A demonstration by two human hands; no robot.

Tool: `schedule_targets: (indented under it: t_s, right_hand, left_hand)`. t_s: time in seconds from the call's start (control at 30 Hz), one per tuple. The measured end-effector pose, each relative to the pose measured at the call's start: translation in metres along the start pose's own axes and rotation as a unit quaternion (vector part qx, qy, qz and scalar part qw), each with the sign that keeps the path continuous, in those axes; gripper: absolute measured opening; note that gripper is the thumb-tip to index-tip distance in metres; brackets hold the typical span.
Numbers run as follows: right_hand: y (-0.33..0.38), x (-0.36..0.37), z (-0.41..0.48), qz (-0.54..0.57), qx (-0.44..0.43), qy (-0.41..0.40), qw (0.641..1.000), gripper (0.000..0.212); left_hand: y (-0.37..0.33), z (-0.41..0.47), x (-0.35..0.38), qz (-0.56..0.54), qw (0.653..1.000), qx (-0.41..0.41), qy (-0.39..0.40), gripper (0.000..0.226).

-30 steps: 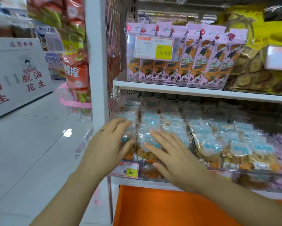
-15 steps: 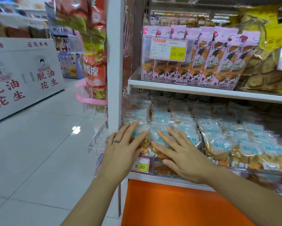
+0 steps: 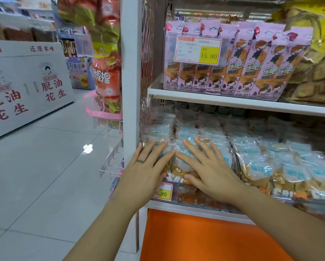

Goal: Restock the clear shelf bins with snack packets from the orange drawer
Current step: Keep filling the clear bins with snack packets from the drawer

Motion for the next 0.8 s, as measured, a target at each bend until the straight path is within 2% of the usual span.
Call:
schedule_targets:
  t_s: [0.17,0.3,0.43,0.5,0.6,0.63,0.73,0.8]
  right_hand:
    - [-0.001,0.001,-0.001,-0.034,-0.007,-0.006,0.999,0.059]
    - [0.005,0.003,-0.001,-0.047,0.008,0.019,0.999,0.061]
    - [0.007,-0.010,-0.007,-0.003,-0.019,-0.004,1.000,0.063]
    - [-0.001,-0.031,-0.003,0.056,0.015,-0.037,0.998,0.058]
    - [-0.030,-0.053,0.021,0.148,0.141,-0.077,0.976,0.046]
    - [-0.040,-0.051,0.032,0.158,0.171,-0.060,0.971,0.038]
    - [-0.059,-0.036,0.060,0.171,0.197,0.077,0.962,0.021]
    - [-0.061,-0.028,0.071,0.151,0.177,0.143,0.962,0.029]
  left_hand:
    - [0.000,0.007,0.003,-0.009,0.998,-0.065,-0.003,0.074]
    - [0.006,0.010,0.010,-0.050,0.994,-0.094,0.018,0.078]
    - [-0.003,-0.004,0.005,-0.009,0.999,-0.042,-0.006,0.054]
    - [-0.006,-0.005,-0.002,-0.002,0.999,-0.041,-0.023,0.051]
    - [-0.009,0.001,-0.012,-0.021,0.997,-0.056,-0.046,0.049]
    - [-0.012,0.004,-0.012,-0.029,0.997,-0.054,-0.044,0.049]
    - [-0.024,0.009,-0.004,-0.027,0.999,-0.027,-0.022,0.048]
    - [-0.027,0.014,0.005,-0.027,0.999,-0.023,0.000,0.049]
Point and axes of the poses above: each hand's wrist, its own z-axis towards the middle knuckle, its own x-axis out of the palm, y = z × x, the point moved 7 cm from there along z, towards the middle knuckle, and after that the axes turned 14 degrees about -z, right-handed, at the moved point
